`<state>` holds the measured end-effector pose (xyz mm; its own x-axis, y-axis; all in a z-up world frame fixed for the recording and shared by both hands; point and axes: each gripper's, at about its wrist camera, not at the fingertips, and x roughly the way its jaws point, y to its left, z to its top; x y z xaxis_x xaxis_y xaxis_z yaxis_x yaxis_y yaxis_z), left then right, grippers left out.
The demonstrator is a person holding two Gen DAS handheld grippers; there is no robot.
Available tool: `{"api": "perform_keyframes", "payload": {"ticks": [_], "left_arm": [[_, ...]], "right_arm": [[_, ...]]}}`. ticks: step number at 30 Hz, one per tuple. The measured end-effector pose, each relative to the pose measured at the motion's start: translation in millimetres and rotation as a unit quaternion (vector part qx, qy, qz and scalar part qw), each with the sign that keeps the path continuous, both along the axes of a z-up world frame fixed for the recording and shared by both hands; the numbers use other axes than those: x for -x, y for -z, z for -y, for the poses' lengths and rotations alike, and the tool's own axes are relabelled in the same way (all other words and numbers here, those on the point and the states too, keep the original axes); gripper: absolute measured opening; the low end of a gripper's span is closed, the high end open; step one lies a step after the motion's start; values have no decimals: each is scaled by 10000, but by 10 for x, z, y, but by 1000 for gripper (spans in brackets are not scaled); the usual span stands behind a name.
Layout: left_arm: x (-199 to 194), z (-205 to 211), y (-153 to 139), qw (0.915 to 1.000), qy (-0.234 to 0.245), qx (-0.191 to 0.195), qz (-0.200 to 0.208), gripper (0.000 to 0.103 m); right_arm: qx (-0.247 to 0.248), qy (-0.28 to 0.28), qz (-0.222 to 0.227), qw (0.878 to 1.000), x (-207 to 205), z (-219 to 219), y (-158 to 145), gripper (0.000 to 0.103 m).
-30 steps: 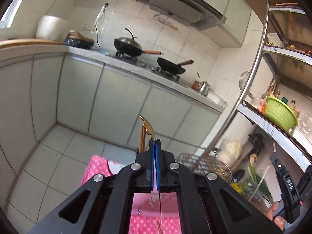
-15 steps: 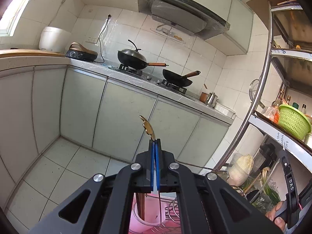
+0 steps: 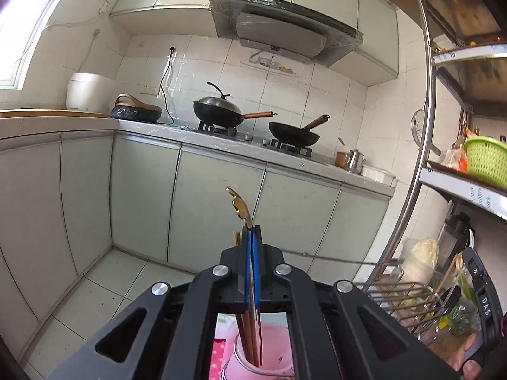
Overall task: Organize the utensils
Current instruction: 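Lower the gold spoon into the pink cup with left tool while right tool lowers clear fork into other cup, then open both tools to release the gold spoon and the clear fork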
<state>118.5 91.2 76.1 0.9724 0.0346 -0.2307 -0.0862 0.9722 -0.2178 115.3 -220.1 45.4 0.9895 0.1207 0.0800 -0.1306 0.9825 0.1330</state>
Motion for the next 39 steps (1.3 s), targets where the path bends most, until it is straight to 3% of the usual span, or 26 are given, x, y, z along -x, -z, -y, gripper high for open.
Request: {"api": "perform_keyframes", "payload": {"ticks": [7, 16, 20, 31, 35, 39], "left_arm": [[39, 13, 234, 9989, 152, 128, -435, 1], [2, -61, 452, 9933, 338, 492, -990, 1], [-83, -140, 497, 9897, 394, 692, -1192, 1], [-295, -86, 509, 9868, 546, 686, -1364, 2], [-336, -60, 507, 9847, 618, 718, -1460, 18], [-335, -85, 486, 9820, 663, 877, -1534, 29]], "right_arm": [[-422, -77, -521, 9977, 224, 123, 164, 15], [-1110, -194, -1443, 9831, 262, 354, 426, 15], [-1161, -186, -1602, 9801, 142, 363, 405, 15], [-953, -686, -2106, 9705, -474, 325, 249, 15], [-1003, -919, -2369, 9620, -504, 299, 297, 15], [-937, -893, -2302, 9645, -400, 284, 339, 13]]}}
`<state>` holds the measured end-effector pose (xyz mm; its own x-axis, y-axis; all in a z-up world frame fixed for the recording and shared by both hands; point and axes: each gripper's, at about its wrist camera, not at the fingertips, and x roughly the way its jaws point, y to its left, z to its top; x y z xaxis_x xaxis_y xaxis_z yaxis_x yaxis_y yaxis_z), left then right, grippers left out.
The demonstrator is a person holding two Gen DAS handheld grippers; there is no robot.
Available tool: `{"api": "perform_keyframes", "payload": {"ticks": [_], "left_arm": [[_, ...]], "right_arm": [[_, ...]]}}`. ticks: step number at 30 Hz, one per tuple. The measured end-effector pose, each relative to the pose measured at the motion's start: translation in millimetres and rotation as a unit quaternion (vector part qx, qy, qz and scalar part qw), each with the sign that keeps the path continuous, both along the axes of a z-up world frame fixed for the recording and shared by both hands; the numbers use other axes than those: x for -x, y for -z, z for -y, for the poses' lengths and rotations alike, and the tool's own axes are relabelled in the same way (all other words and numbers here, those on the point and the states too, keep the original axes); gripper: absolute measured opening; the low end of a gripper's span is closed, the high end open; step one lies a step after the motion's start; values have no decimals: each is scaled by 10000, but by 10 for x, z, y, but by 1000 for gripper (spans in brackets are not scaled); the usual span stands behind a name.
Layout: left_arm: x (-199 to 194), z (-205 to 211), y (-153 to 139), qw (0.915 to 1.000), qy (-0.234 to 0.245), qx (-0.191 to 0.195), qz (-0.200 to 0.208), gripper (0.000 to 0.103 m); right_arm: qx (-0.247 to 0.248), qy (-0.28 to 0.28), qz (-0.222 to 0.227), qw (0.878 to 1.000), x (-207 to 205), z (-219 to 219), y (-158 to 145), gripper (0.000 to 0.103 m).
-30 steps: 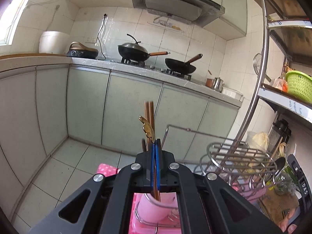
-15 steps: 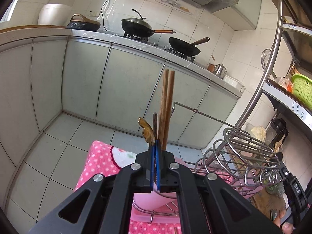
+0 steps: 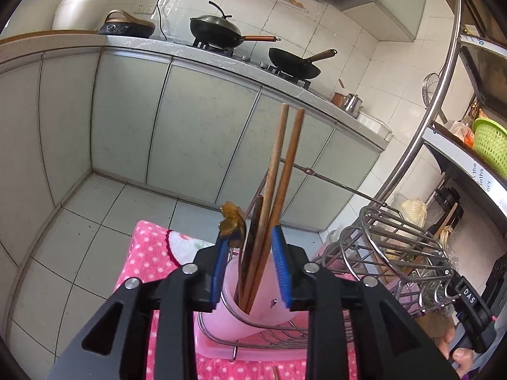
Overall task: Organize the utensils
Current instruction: 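Open both tools to release the gold spoon and the clear fork, then grasp the wooden chopstick with the left tool while the right tool grasps the clear plastic spoon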
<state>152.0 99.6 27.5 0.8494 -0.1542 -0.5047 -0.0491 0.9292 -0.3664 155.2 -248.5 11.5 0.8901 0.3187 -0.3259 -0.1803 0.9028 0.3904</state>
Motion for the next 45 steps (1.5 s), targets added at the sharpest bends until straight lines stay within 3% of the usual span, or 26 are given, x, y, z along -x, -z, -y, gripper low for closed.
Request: {"api": "perform_keyframes", "payload": {"ticks": [5, 10, 14, 18, 28, 35, 40, 45], "left_arm": [[80, -68, -58, 9998, -21, 180, 42, 33], [162, -135, -131, 9994, -126, 279, 183, 34], [206, -170, -221, 9994, -135, 192, 255, 36], [314, -213, -288, 9992, -127, 186, 326, 36], [726, -255, -210, 9999, -47, 81, 142, 36], [990, -82, 90, 9986, 372, 64, -372, 36], [1078, 161, 400, 9933, 761, -96, -865, 36], [1084, 313, 651, 9870, 964, -105, -1285, 36]], "right_arm": [[51, 67, 14, 10000, 13, 50, -118, 9], [72, -18, -312, 9995, -37, 64, -87, 10], [-1, -20, -317, 9995, 53, 97, -99, 40], [158, -23, -229, 9996, 201, 82, -164, 42], [196, -42, -365, 9991, 769, 2, -37, 42], [538, -507, -974, 9925, 1125, -278, 403, 42], [456, -827, -1665, 9815, 1249, -377, 779, 42], [216, -1266, -2302, 9646, 1290, -488, 1075, 23]]}}
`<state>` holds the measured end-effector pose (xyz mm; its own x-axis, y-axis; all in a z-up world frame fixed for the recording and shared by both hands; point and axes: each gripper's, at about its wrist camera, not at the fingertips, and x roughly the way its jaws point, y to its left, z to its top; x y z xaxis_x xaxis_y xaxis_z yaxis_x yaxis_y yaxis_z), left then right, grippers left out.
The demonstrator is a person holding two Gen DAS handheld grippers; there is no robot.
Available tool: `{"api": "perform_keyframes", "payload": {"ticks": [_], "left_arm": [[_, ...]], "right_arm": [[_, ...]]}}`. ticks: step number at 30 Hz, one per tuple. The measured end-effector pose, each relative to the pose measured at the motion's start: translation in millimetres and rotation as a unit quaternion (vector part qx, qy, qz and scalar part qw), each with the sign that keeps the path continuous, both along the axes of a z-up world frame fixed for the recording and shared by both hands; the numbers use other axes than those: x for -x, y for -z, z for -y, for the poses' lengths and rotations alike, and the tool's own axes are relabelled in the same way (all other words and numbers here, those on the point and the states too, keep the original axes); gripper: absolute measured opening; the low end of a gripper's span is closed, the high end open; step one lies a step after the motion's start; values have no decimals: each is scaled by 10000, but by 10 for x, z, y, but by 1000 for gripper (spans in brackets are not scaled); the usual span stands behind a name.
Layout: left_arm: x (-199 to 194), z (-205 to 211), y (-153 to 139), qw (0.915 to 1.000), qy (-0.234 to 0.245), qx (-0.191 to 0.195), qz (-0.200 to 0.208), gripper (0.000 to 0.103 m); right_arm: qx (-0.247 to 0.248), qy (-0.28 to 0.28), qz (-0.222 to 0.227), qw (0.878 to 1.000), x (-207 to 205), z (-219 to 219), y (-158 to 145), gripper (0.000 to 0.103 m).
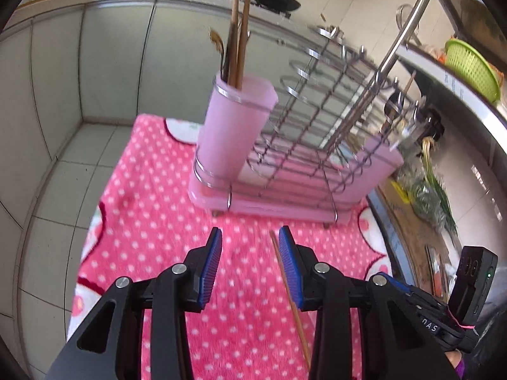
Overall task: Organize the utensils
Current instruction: 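Grasp the wooden chopstick with the left tool while the right tool grasps the clear plastic spoon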
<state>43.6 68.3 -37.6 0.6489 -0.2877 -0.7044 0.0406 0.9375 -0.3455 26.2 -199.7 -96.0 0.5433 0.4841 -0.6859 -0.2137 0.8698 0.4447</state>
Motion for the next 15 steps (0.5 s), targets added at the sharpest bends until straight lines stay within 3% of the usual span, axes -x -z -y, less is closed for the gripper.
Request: {"api": "perform_keyframes", "payload": {"ticks": [4, 10, 11, 12, 15], "left_arm": [[31, 74, 72, 9999, 83, 13, -101, 36], [15, 121, 94, 9998, 114, -84, -159, 36], [6, 123, 103, 9998, 114, -75, -175, 36], [-1, 129, 115, 9997, 115, -71, -190, 36], [-23, 149, 140, 9996, 124, -79, -226, 36]], "right_arm": [[-337, -295, -544, 9975, 6, -150, 237, 23], [136, -510, -679, 9963, 57, -460, 397, 22], [224, -543, -704, 9958, 51, -484, 415, 11], [314, -537, -726, 9954, 53, -513, 436, 7], [290, -448, -739, 9958, 58, -508, 451, 4]]}}
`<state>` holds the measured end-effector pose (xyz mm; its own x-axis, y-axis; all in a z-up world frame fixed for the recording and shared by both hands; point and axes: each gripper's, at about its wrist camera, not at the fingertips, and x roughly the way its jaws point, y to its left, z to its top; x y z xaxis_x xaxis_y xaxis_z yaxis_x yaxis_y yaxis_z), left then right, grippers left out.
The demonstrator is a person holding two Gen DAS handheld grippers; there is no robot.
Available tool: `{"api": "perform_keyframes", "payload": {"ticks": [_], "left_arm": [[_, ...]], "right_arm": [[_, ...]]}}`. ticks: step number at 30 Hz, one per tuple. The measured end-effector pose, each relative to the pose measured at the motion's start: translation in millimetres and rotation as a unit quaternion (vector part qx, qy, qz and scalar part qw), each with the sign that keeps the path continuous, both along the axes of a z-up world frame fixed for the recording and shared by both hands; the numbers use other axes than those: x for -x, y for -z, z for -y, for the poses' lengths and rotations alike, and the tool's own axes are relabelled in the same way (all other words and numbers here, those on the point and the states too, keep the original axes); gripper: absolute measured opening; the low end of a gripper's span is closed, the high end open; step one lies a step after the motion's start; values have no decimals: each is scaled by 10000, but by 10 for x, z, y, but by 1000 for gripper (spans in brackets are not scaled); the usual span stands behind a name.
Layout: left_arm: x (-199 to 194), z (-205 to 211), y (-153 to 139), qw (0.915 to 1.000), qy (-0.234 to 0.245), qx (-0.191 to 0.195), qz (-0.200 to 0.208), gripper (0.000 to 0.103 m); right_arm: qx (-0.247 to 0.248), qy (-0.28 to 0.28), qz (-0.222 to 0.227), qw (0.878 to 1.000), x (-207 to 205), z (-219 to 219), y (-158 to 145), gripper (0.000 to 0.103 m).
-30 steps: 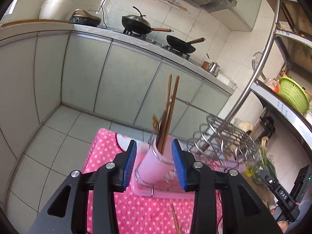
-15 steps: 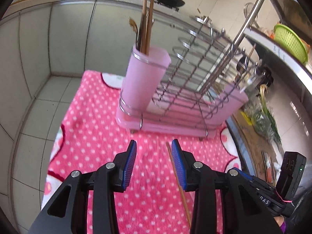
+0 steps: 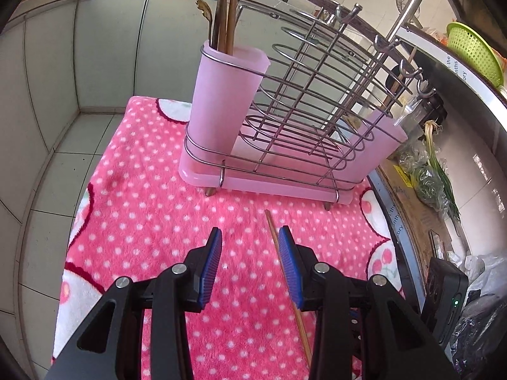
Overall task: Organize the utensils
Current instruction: 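Grasp the wooden chopstick with the left tool while the right tool grasps the clear plastic spoon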
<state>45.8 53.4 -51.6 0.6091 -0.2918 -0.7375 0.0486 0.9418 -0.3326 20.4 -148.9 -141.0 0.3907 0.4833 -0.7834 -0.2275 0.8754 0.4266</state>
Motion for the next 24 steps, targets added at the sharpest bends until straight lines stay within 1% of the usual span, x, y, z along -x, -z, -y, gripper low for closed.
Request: {"api": "perform_keyframes", "payload": {"ticks": [2, 6, 7, 8, 9, 11, 12, 16, 17, 19, 20, 21, 24], "left_arm": [[-17, 21, 20, 10000, 12, -8, -34, 36], [-86, 86, 60, 9999, 79, -61, -134, 36], [-122, 117, 77, 9997, 111, -87, -209, 36], [-159, 150, 95, 9994, 151, -104, -290, 34], [-208, 193, 115, 9990, 213, -117, -388, 32], [-298, 269, 170, 9978, 256, -142, -598, 31], [-362, 319, 206, 9968, 293, -129, -735, 29], [-566, 495, 386, 9922, 364, -184, -1175, 28], [-610, 537, 430, 9910, 400, -212, -1262, 28], [-691, 617, 512, 9885, 377, -417, -1405, 28], [-723, 650, 545, 9876, 370, -483, -1445, 28], [-759, 692, 584, 9862, 393, -574, -1499, 28], [-812, 794, 672, 9832, 432, -773, -1599, 28]], "right_arm": [[-28, 125, -32, 9999, -22, 64, 0, 2], [-286, 247, -99, 9992, -42, 138, -20, 2], [-381, 242, -96, 9989, -48, 152, -39, 2], [-435, 207, -112, 9988, -62, 155, -64, 2], [-445, 143, -91, 9989, -70, 147, -92, 3], [-385, 74, -53, 9992, -88, 113, -115, 3], [-369, 66, -64, 9993, -91, 99, -108, 3], [-380, -14, -242, 9990, -94, 45, 1, 5], [-416, -29, -209, 9989, -82, 49, 4, 7], [-404, -29, -174, 9990, -79, 61, -4, 17], [-432, -22, -145, 9990, -76, 78, -10, 25], [-452, -10, -129, 9989, -70, 98, -14, 28], [-441, -8, -82, 9990, -69, 132, -27, 28]]}}
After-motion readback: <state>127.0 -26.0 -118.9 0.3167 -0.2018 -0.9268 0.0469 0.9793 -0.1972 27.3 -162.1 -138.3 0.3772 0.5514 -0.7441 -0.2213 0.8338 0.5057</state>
